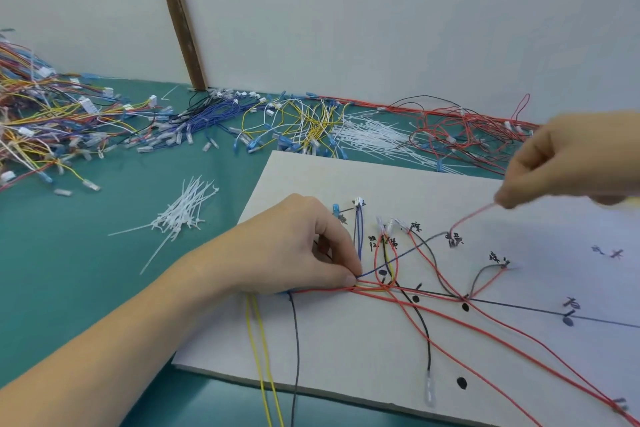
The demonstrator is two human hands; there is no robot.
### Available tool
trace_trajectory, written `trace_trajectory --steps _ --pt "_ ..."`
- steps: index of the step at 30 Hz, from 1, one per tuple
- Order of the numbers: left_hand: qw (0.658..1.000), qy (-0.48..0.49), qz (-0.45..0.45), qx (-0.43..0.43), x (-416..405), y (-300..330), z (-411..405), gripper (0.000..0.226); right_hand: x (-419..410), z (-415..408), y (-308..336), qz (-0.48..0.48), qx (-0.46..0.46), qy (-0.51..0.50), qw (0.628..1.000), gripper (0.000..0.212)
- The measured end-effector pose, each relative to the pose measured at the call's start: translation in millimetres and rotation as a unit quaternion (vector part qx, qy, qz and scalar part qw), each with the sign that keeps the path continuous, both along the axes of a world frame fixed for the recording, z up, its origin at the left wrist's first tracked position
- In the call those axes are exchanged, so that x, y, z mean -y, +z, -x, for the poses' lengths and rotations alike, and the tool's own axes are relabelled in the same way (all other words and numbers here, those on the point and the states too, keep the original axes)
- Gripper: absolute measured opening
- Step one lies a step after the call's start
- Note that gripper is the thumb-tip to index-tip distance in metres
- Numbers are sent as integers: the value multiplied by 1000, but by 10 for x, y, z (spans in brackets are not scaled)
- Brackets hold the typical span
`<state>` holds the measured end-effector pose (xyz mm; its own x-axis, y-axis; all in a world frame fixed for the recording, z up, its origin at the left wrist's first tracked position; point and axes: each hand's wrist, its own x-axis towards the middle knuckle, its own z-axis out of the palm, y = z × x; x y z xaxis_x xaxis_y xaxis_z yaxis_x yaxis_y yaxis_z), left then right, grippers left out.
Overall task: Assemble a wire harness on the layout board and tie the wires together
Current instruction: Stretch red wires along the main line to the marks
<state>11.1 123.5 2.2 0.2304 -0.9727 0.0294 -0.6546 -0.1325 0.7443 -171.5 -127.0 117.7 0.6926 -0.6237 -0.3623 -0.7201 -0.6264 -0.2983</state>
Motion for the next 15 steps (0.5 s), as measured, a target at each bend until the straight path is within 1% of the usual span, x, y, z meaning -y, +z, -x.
trace_trajectory --steps 4,6,9,11,13,15 --pt "999 -1 25 47 -11 1 46 12 -60 -484 -13 34 30 15 999 25" --pt "998 0 36 55 -19 -2 67 15 -114 -713 -87 45 38 20 998 31" --pt "998 -3 37 52 -28 -6 80 17 -194 -1010 -255 39 60 17 997 30" --pt "998 0 37 52 -26 -14 70 16 -235 -1157 -385 8 82 3 997 24" --pt "998 1 39 57 -20 -22 65 14 -312 -1254 -496 -50 97 -21 994 12" --pt "997 0 40 65 -11 -31 68 12 -372 -1323 -583 -100 110 -37 988 14"
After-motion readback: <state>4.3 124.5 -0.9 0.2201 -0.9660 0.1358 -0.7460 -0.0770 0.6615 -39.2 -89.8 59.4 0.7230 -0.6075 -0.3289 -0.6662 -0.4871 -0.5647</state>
